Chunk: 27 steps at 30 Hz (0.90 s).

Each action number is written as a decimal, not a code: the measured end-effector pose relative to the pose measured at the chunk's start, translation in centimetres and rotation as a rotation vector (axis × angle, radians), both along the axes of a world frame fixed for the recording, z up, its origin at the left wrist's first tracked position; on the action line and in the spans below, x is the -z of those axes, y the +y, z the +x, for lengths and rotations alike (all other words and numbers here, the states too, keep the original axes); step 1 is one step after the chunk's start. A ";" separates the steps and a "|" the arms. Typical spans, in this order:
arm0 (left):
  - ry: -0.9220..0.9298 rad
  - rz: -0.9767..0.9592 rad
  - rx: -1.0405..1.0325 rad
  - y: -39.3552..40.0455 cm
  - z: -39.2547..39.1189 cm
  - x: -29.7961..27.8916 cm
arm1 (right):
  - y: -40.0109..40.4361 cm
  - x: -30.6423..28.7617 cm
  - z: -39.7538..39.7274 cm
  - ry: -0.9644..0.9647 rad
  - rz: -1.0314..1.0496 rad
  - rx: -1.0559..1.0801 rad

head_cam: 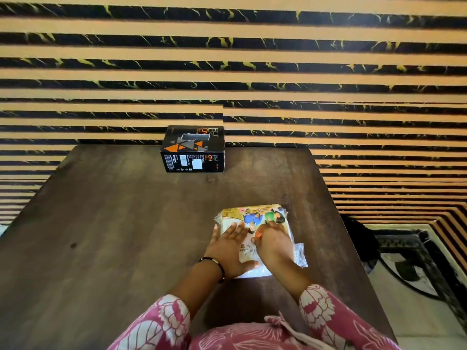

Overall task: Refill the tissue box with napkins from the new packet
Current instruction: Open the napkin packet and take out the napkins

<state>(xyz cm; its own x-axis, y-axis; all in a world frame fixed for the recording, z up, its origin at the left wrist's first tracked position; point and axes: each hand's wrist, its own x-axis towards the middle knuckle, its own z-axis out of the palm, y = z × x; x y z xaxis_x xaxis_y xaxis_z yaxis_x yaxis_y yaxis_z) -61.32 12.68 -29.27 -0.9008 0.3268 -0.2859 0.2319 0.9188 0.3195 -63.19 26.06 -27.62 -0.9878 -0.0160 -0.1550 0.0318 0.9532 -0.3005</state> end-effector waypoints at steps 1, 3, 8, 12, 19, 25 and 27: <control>-0.001 -0.003 -0.002 0.1 0.0 0.0 | -0.2 -0.1 -0.1 -0.002 0.008 0.008; -0.002 -0.022 -0.003 0.1 0.1 0.0 | -0.4 -0.2 -0.2 -0.020 0.021 0.016; 0.004 -0.070 -0.018 0.4 0.6 0.2 | 0.2 -0.8 0.8 -0.024 0.204 -0.022; 0.026 -0.086 -0.032 0.7 0.9 0.7 | 1.5 -1.6 0.9 -0.125 0.211 -0.067; 0.023 -0.110 -0.041 1.0 1.0 0.6 | 1.8 -2.1 0.3 -0.282 -0.055 0.060; 0.034 -0.104 -0.060 1.3 1.3 0.4 | 1.3 -1.6 1.9 -0.070 -0.075 0.028; 0.017 -0.117 -0.057 1.4 1.4 0.4 | 1.2 -1.5 2.4 0.020 -0.014 -0.065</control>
